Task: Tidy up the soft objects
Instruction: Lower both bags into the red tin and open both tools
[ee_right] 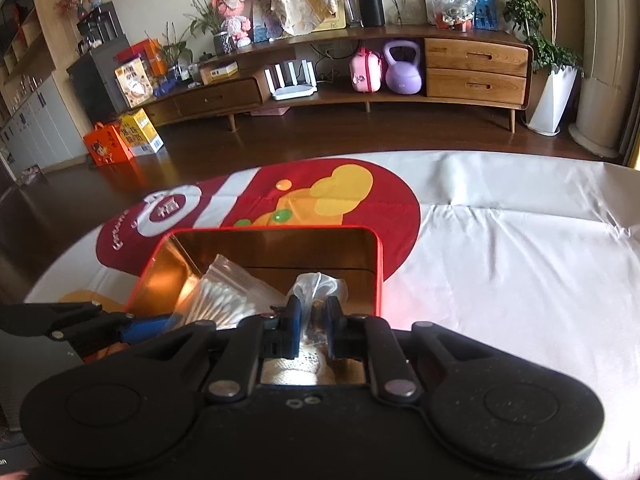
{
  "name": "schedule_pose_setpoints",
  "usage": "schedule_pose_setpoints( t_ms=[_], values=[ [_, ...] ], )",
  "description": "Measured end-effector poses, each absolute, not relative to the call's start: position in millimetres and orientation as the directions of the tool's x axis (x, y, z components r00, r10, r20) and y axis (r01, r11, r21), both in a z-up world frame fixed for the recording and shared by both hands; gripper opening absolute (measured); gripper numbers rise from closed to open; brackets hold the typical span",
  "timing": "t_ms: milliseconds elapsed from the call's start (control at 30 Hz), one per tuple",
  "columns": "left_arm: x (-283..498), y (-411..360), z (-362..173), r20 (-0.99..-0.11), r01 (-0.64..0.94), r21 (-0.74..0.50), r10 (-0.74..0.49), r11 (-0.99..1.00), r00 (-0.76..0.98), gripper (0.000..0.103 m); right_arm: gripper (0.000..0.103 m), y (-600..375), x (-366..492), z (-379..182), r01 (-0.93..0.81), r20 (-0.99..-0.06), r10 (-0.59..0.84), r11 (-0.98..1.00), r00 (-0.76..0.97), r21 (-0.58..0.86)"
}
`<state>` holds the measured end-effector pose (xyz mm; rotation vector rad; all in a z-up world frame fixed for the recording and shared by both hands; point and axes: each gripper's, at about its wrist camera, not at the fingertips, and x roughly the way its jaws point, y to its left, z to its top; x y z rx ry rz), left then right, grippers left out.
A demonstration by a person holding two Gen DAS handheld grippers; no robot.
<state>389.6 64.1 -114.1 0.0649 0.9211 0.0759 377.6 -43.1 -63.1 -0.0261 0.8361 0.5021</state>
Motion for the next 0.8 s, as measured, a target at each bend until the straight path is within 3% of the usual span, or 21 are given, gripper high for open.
schedule_pose_setpoints(
  t_ms=[500,800],
  values=[
    [395.8,60.7,-123.2,-0.812,-0.021,0.113,0.105,0.993,0.574,0.039,0.027,-44.3,375.7,-67.2,-0.417,-0.723,0.415,0.889,0.553,0.191],
    [389.2,63.0,-115.4,-0.802,-0.036,0.095,0.098,0.995,0.589,0.050,0.033,-47.8,367.7,-58.9,-0.420,-0.713,0.423,0.886,0.559,0.196]
  ],
)
